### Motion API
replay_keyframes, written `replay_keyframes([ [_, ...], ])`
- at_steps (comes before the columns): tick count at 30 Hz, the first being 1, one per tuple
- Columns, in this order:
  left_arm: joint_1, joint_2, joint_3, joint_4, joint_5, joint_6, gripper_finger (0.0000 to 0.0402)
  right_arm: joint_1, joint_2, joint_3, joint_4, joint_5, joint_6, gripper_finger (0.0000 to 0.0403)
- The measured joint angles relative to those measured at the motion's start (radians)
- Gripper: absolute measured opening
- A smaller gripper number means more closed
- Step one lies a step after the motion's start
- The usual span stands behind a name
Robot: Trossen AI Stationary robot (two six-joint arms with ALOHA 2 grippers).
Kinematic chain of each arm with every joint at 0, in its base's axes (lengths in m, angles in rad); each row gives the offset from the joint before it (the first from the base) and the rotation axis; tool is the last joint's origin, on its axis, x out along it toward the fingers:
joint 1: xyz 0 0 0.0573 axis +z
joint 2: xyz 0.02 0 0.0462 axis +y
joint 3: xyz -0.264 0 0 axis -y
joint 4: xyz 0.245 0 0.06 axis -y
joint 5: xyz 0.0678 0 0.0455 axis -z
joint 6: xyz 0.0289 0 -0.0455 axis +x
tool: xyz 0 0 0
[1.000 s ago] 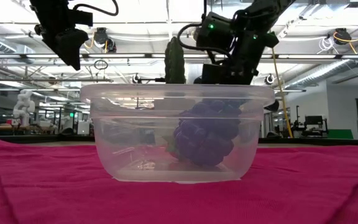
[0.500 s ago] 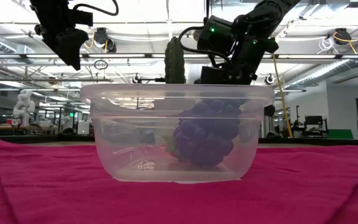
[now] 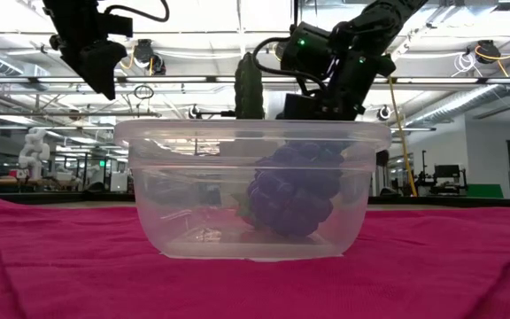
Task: Pick and placing Produce into tupperware
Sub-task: Put the dragon fruit into the transparent bin
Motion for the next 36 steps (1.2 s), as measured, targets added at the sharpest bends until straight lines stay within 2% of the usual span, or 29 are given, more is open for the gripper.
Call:
replay_keyframes([
  [6, 0.0, 0.0, 0.0, 0.006, 0.0, 0.001, 0.0257, 0.0, 0.0, 0.0, 0.023, -0.003, 0.004, 0.0302],
  [11, 0.0, 0.0, 0.0, 0.009, 0.0, 0.007, 0.0257, -0.001, 0.0, 0.0, 0.025, -0.05, 0.041, 0.0302],
  [36, 0.0, 0.0, 0.0, 0.01, -0.001, 0.005, 0.0258, -0.002, 0.073, 0.002, 0.043, -0.046, 0.075, 0.0302],
])
